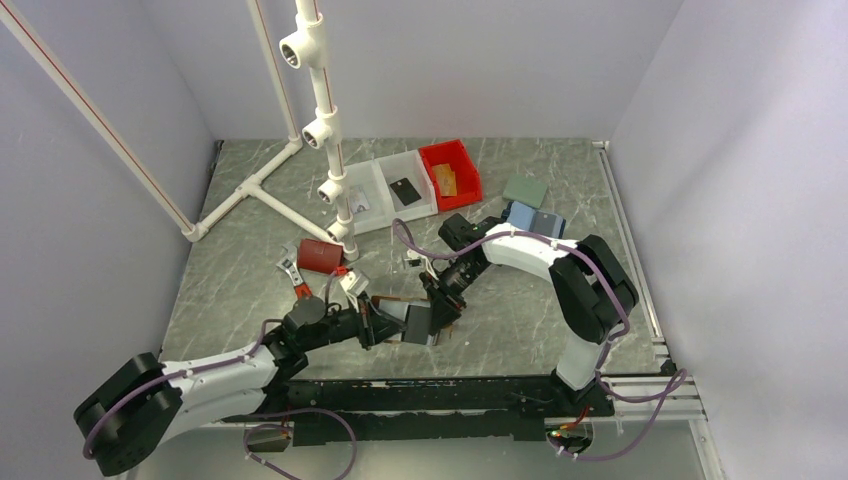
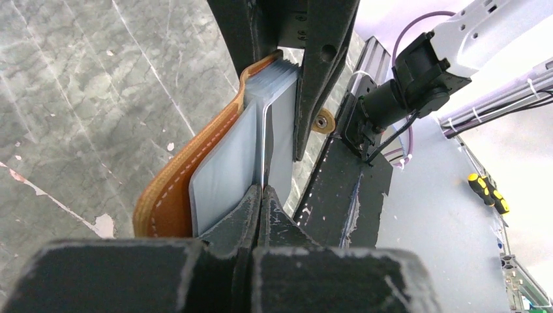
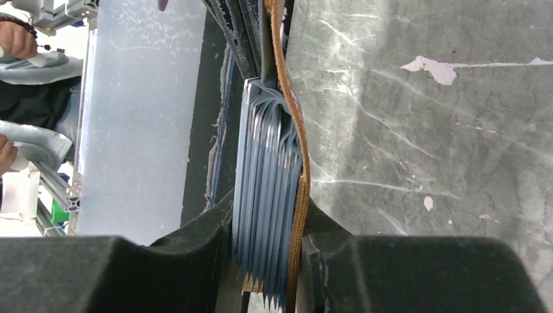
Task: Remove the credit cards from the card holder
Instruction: Remove the card holder.
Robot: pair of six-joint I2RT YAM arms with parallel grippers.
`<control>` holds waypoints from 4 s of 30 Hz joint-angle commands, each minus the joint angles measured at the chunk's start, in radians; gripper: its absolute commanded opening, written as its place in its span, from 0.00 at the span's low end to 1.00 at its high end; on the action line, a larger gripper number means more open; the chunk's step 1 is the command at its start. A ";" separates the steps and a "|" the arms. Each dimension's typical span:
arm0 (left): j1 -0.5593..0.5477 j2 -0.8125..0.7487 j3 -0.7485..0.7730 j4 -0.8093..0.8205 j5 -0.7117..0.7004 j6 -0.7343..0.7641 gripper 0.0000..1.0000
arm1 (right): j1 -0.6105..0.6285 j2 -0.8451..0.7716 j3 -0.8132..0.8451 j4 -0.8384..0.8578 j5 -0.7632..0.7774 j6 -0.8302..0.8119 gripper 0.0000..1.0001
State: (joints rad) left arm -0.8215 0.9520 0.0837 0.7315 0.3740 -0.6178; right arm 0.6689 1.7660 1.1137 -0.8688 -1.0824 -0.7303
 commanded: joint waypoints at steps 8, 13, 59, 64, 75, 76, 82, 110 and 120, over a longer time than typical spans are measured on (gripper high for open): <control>0.003 -0.167 -0.037 -0.110 -0.087 -0.006 0.00 | 0.020 0.004 0.050 -0.067 -0.125 -0.097 0.46; 0.003 -0.182 -0.038 -0.120 -0.090 -0.007 0.00 | 0.031 0.011 0.056 -0.080 -0.118 -0.110 0.46; 0.006 -0.348 -0.120 -0.169 -0.113 -0.066 0.00 | 0.028 0.090 0.101 -0.144 -0.065 -0.134 0.02; 0.007 -0.255 -0.123 -0.089 -0.112 -0.087 0.00 | 0.023 0.095 0.100 -0.141 -0.072 -0.127 0.01; 0.007 -0.270 -0.118 -0.131 -0.135 -0.130 0.33 | 0.018 0.090 0.100 -0.145 -0.082 -0.128 0.00; 0.007 -0.283 -0.118 -0.149 -0.135 -0.132 0.37 | 0.018 0.090 0.100 -0.146 -0.084 -0.129 0.00; 0.008 -0.345 -0.118 -0.228 -0.130 -0.146 0.44 | 0.017 0.089 0.109 -0.179 -0.100 -0.163 0.00; 0.010 -0.093 -0.096 -0.024 -0.069 -0.155 0.41 | 0.018 0.092 0.126 -0.253 -0.146 -0.236 0.00; 0.011 0.003 -0.091 0.069 -0.045 -0.157 0.25 | 0.017 0.093 0.124 -0.249 -0.143 -0.230 0.00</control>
State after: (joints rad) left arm -0.8185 0.9195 0.0105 0.7391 0.3302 -0.7807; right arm 0.6815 1.8698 1.1961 -1.0809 -1.1091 -0.9169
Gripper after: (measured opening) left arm 0.282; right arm 0.282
